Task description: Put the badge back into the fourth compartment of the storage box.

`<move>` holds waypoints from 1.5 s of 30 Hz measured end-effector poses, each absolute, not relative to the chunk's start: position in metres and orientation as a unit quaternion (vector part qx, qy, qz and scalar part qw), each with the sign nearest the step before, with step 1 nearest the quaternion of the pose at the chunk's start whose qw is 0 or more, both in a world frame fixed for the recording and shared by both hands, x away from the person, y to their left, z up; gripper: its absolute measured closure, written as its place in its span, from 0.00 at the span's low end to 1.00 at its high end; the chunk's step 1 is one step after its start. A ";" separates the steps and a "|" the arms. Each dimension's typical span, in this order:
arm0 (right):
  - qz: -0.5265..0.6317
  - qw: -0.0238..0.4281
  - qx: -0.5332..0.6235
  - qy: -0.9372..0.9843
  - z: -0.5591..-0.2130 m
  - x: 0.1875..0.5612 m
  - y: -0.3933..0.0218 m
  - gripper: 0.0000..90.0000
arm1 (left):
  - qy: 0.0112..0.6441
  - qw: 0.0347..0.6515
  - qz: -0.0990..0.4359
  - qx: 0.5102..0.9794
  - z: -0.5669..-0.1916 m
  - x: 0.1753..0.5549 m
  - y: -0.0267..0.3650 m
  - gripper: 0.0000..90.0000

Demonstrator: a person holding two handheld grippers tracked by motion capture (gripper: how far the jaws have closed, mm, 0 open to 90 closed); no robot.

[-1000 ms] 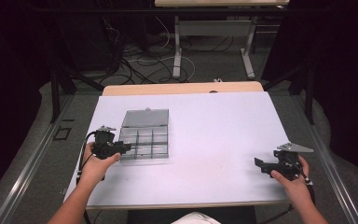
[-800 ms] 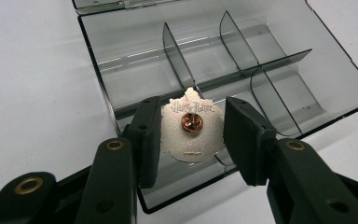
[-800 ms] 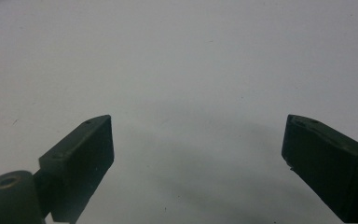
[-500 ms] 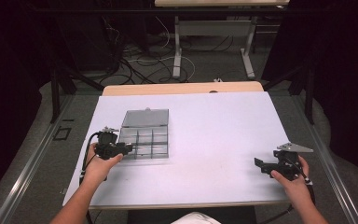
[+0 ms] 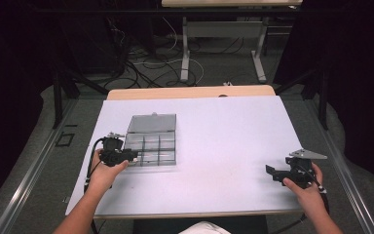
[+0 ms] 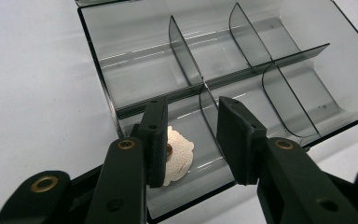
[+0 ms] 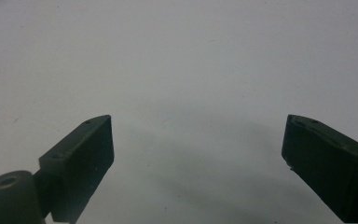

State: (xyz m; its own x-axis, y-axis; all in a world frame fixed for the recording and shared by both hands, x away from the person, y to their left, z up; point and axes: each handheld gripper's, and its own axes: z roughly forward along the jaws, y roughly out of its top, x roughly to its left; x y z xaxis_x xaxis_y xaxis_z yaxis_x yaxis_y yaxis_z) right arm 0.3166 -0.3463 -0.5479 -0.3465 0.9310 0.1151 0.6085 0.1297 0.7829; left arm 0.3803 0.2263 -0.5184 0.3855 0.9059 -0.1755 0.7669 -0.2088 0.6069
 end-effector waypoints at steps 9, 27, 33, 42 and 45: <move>0.390 0.207 0.532 0.723 -0.548 0.316 -0.347 0.10 | 0.546 0.321 0.113 0.766 -0.518 0.380 0.228 0.68; 0.390 0.210 0.531 0.722 -0.547 0.316 -0.347 0.10 | 0.543 0.336 0.131 0.758 -0.509 0.376 0.228 0.58; 0.392 0.210 0.533 0.720 -0.547 0.316 -0.346 0.10 | 0.534 0.344 0.141 0.760 -0.508 0.375 0.226 0.55; 0.391 0.211 0.531 0.721 -0.547 0.316 -0.347 0.10 | 0.517 0.350 0.160 0.765 -0.504 0.371 0.228 0.49; 0.392 0.213 0.531 0.720 -0.548 0.316 -0.346 0.10 | 0.515 0.352 0.166 0.764 -0.501 0.369 0.229 0.48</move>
State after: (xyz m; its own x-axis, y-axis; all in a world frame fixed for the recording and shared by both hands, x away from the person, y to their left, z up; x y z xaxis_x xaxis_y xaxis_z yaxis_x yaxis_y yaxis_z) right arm 0.3164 -0.3463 -0.5476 -0.3457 0.9320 0.1088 0.5970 0.1290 0.7918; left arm 0.3691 0.2286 -0.5015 0.4154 0.9031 -0.1090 0.6702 -0.2228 0.7080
